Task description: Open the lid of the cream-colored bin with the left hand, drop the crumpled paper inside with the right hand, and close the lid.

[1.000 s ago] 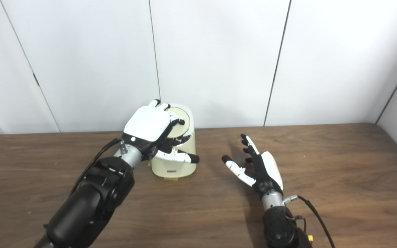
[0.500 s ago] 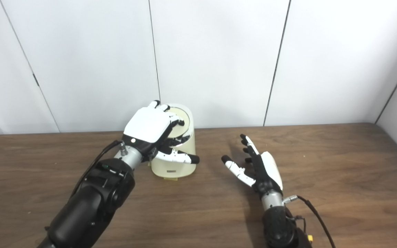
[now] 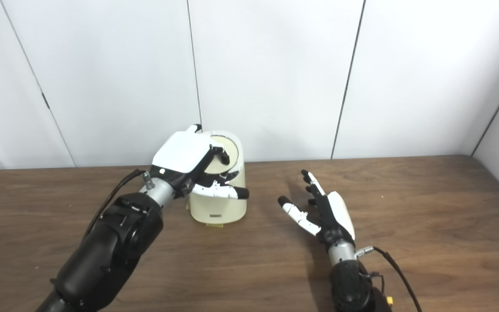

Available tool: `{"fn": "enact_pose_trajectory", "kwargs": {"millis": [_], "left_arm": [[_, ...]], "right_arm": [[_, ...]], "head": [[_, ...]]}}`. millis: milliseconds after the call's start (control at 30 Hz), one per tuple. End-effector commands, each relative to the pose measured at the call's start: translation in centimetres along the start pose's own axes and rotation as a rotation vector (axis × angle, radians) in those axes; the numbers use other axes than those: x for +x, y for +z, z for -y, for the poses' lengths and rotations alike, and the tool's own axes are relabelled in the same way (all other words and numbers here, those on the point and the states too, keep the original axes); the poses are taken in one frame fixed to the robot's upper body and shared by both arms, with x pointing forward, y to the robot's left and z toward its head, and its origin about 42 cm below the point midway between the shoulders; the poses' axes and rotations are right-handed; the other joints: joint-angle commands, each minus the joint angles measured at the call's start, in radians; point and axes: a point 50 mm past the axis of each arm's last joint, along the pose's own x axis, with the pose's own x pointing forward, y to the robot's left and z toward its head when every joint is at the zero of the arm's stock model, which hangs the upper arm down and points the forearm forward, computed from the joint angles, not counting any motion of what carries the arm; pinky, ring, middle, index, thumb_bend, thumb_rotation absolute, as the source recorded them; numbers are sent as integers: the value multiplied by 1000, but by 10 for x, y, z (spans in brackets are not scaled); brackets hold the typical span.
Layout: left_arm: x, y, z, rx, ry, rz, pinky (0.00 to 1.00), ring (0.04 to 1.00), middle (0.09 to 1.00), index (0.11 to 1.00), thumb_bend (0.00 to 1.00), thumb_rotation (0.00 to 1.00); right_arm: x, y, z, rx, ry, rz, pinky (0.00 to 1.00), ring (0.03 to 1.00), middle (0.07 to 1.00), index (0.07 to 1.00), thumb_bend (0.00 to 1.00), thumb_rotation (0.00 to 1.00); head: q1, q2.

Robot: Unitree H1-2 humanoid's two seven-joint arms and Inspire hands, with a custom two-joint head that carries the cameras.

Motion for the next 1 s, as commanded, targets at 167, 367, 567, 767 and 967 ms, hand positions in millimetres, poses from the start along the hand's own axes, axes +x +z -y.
{"fn": "enact_pose_trajectory", "kwargs": {"millis": [167, 367, 567, 767, 967], "left_arm": [[-5, -5, 19, -12, -120, 14, 1000, 833, 692, 691, 1000, 979], [-3, -5, 13, 21, -91, 9, 1000, 836, 711, 685, 1000, 976], [0, -8, 1, 33, -32, -31, 1000, 896, 806, 773, 1000, 946], [3, -16, -8, -10, 61, -65, 1000, 980, 897, 889, 1000, 955], [4, -19, -29, -34, 132, -101, 1000, 1000, 961, 957, 980, 1000]], "right_arm": [[11, 17, 6, 11, -26, 54, 776, 892, 934, 940, 426, 734], [12, 16, 4, 21, -31, 58, 753, 875, 923, 935, 428, 719], [12, 17, 3, 17, -34, 57, 774, 892, 936, 933, 443, 744], [15, 16, 0, 12, -32, 55, 763, 884, 928, 934, 454, 757], [15, 16, 0, 12, -29, 57, 765, 888, 936, 943, 489, 803]], "head": [[0, 0], [-1, -3], [2, -10], [0, -16], [0, -15]]}}
